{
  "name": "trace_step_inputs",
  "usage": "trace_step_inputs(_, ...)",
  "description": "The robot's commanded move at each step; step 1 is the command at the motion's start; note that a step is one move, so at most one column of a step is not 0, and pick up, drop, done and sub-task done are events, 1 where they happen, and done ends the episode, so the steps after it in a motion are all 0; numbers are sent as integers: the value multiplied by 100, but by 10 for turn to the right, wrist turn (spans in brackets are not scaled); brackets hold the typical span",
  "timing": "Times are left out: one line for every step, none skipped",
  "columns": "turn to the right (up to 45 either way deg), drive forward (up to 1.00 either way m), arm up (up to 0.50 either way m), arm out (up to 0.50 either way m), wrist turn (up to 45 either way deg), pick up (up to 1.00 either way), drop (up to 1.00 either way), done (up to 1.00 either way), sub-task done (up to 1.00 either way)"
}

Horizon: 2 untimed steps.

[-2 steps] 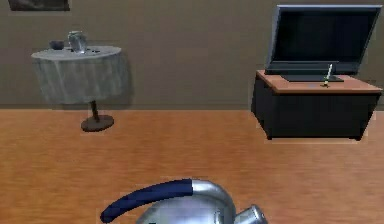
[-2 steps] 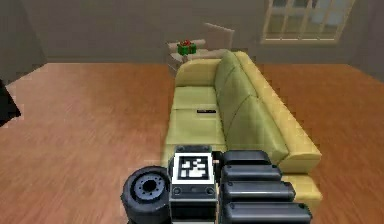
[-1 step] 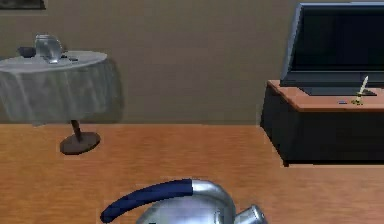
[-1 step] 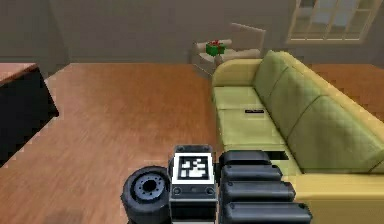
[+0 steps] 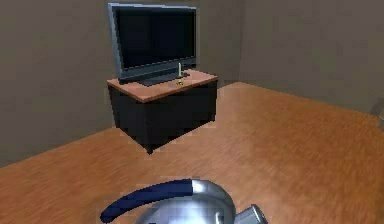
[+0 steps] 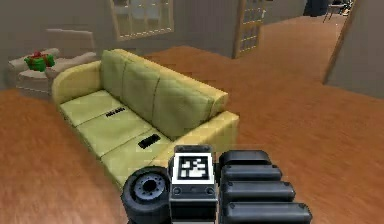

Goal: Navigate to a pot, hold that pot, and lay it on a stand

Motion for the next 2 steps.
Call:
trace_step_inputs(0, 50, 0, 0, 0, 0, 0, 0, 0)
trace_step_inputs(120, 0, 0, 0, 0, 0, 0, 0, 0)
